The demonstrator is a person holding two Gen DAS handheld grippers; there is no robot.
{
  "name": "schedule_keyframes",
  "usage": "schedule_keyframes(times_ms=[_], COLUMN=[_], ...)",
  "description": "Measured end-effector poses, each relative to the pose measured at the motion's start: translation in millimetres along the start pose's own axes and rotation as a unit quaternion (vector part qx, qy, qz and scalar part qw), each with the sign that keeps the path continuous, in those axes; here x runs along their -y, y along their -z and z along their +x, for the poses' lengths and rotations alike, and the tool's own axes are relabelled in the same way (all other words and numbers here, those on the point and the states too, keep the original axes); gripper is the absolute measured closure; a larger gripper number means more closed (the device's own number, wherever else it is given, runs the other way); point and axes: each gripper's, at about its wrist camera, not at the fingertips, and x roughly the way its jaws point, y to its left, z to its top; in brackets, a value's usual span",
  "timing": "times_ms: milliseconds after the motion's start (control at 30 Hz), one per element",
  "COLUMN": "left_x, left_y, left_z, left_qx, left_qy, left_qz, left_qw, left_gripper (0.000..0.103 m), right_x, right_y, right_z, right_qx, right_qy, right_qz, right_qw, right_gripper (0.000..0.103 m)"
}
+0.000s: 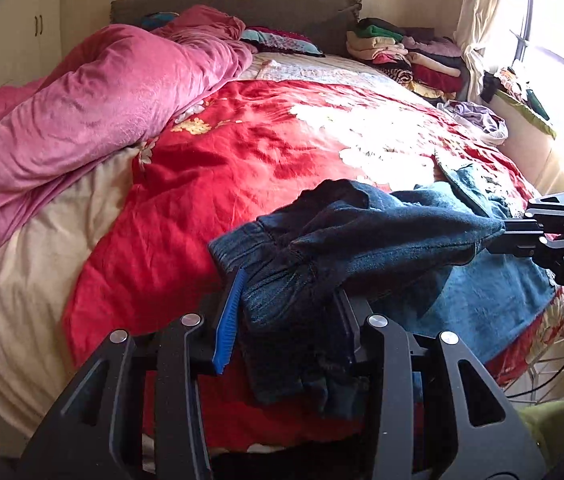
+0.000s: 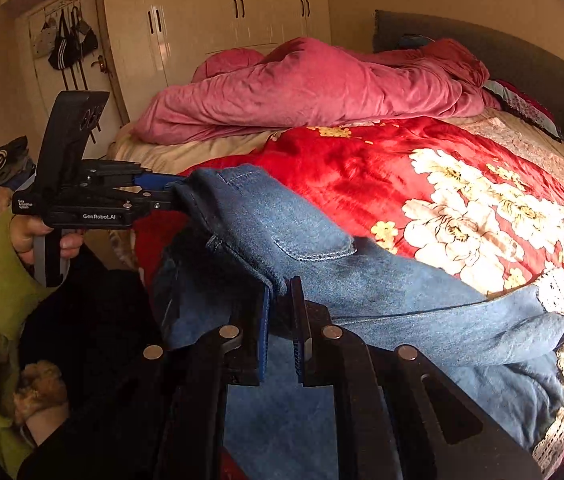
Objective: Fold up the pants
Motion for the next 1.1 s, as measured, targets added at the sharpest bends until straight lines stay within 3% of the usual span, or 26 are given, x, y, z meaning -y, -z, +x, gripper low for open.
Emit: schedule_keyframes(times_ms=[433, 700, 900, 1100], left_x=[-0.2, -11.4, -8.9, 24.7], left_y=[37.1, 53.9, 35.4, 9.4], left_z=[1.9, -9.7, -49.5, -24.0], left_qx=[-0.045, -0.072, -0.022, -0.028], left_qy=[-0.010, -0.025, -0.031, 0.004], left_qz=[-0.013, -0.041, -0.038, -0.015], left_qw=[0.9988, 0.9963, 0.9986, 0.9995], left_gripper=[0.068, 0.061, 0.060, 0.060], right_x=[-36.5, -39.7, -42.4, -48.0], right_y=[38.6, 54.6, 57.2, 57.6], right_z=[11.3, 37.0, 34.4, 32.0], right_qx=[-0.050, -0.092, -0.087, -0.087], right_qy=[-0.038, -0.036, -0.039, -0.047], right_qz=[0.004, 0.017, 0.016, 0.009], right_qw=[0.998, 0.995, 0.995, 0.995], right_gripper=[0.094, 0.093, 0.093, 0.093])
